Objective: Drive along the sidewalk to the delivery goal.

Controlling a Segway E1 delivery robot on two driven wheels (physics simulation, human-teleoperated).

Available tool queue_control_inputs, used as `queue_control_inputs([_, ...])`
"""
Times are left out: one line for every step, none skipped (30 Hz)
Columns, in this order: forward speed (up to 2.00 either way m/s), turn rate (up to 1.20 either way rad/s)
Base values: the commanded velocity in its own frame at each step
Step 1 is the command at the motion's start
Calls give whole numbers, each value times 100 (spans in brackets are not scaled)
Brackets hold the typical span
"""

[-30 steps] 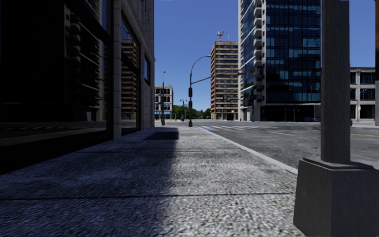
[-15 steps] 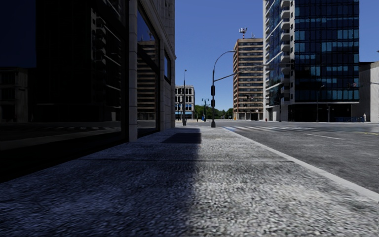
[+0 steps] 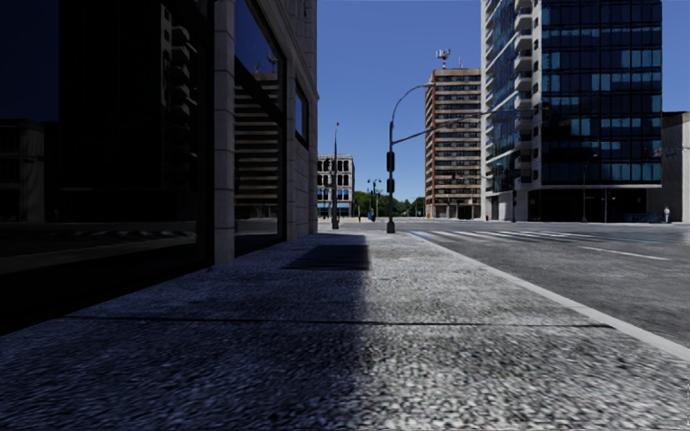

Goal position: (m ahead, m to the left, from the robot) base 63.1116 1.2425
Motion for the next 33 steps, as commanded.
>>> queue_control_inputs([200, 0])
queue_control_inputs([200, 0])
queue_control_inputs([200, 0])
queue_control_inputs([200, 0])
queue_control_inputs([200, -31])
queue_control_inputs([200, -78])
queue_control_inputs([200, -84])
queue_control_inputs([200, -84])
queue_control_inputs([200, -72])
queue_control_inputs([200, -26])
queue_control_inputs([200, -6])
queue_control_inputs([200, -1])
queue_control_inputs([200, -1])
queue_control_inputs([200, 0])
queue_control_inputs([200, 0])
queue_control_inputs([200, 0])
queue_control_inputs([200, 0])
queue_control_inputs([200, 0])
queue_control_inputs([200, 0])
queue_control_inputs([200, 0])
queue_control_inputs([200, 0])
queue_control_inputs([200, 0])
queue_control_inputs([200, 0])
queue_control_inputs([200, 0])
queue_control_inputs([200, 0])
queue_control_inputs([200, 0])
queue_control_inputs([200, 0])
queue_control_inputs([200, 0])
queue_control_inputs([200, 0])
queue_control_inputs([200, 0])
queue_control_inputs([200, 0])
queue_control_inputs([200, 0])
queue_control_inputs([200, 0])
